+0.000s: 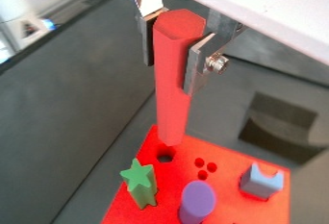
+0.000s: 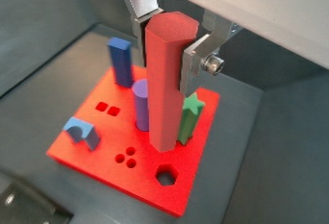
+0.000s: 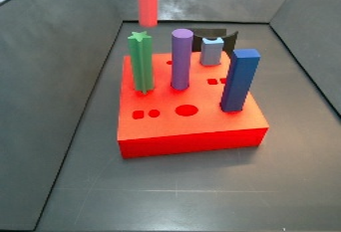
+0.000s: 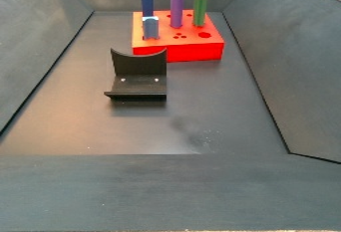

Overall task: Pick up the hexagon object. Move up. Place the hexagon object on the fixture. Regrasp the hexagon object. Move to above the board. Insert the hexagon object.
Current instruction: Insert the hexagon object.

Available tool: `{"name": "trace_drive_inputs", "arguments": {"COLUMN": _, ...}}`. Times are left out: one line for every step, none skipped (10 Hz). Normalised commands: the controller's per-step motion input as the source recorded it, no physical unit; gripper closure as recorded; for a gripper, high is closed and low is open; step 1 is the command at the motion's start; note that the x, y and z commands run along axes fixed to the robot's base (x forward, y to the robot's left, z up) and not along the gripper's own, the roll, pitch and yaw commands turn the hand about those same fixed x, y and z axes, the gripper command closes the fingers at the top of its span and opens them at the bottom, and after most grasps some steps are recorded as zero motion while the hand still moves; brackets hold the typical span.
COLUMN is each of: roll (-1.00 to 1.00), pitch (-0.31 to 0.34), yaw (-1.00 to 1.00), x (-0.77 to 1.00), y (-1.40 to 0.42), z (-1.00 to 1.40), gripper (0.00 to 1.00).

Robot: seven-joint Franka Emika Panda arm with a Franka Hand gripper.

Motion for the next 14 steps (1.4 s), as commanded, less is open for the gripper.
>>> {"name": "trace_drive_inputs", "arguments": {"roll": -0.14, "pitch": -0.084, "yaw": -0.76, "x": -0.11, "y": 0.0, "z": -0.49, "gripper": 1.0}}
{"name": "trace_drive_inputs", "arguments": {"roll": -0.23, "pitch": -0.179, "yaw": -0.57, "x": -0.24, "y": 0.09, "z": -0.47, "gripper": 1.0}}
{"name": "trace_drive_inputs", "arguments": {"roll": -0.23, "pitch": -0.249, "yaw": -0.31, "x": -0.19, "y": 0.18, "z": -0.47, "gripper": 1.0}}
{"name": "trace_drive_inputs", "arguments": {"roll": -0.16, "pitch": -0.216, "yaw": -0.1, "x": -0.07, "y": 0.13, "z": -0.56, "gripper": 1.0}}
{"name": "trace_drive_inputs", "arguments": {"roll": -0.14, "pitch": -0.22, "yaw": 0.0, "x": -0.01, "y": 0.23, "z": -0.62, "gripper": 1.0}}
{"name": "trace_drive_inputs", "arguments": {"roll": -0.12, "pitch": -0.157, "yaw": 0.0, "x": -0.04, "y": 0.2, "z": -0.59, "gripper": 1.0}}
{"name": "trace_drive_inputs", "arguments": {"roll": 0.0, "pitch": 0.0, "yaw": 0.02, "x": 0.0, "y": -0.02, "z": 0.0, "gripper": 1.0}}
{"name": "trace_drive_inputs", "arguments": {"roll": 0.0, "pitch": 0.0, "yaw": 0.0, "x": 0.0, "y": -0.03, "z": 0.0, "gripper": 1.0}}
{"name": "trace_drive_inputs", "arguments": {"roll": 0.05, "pitch": 0.0, "yaw": 0.0, "x": -0.11, "y": 0.0, "z": -0.15, "gripper": 1.0}}
{"name": "trace_drive_inputs", "arguments": {"roll": 0.04, "pitch": -0.203, "yaw": 0.0, "x": -0.23, "y": -0.02, "z": -0.32, "gripper": 1.0}}
{"name": "trace_drive_inputs", "arguments": {"roll": 0.07, "pitch": 0.0, "yaw": 0.0, "x": -0.03, "y": -0.11, "z": -0.02, "gripper": 1.0}}
{"name": "trace_drive_inputs", "arguments": {"roll": 0.04, "pitch": 0.007, "yaw": 0.0, "x": -0.03, "y": -0.1, "z": 0.0, "gripper": 1.0}}
{"name": "trace_drive_inputs", "arguments": {"roll": 0.11, "pitch": -0.14, "yaw": 0.0, "x": -0.15, "y": -0.15, "z": -0.09, "gripper": 1.0}}
{"name": "trace_drive_inputs", "arguments": {"roll": 0.11, "pitch": -0.219, "yaw": 0.0, "x": -0.17, "y": -0.1, "z": 0.0, "gripper": 1.0}}
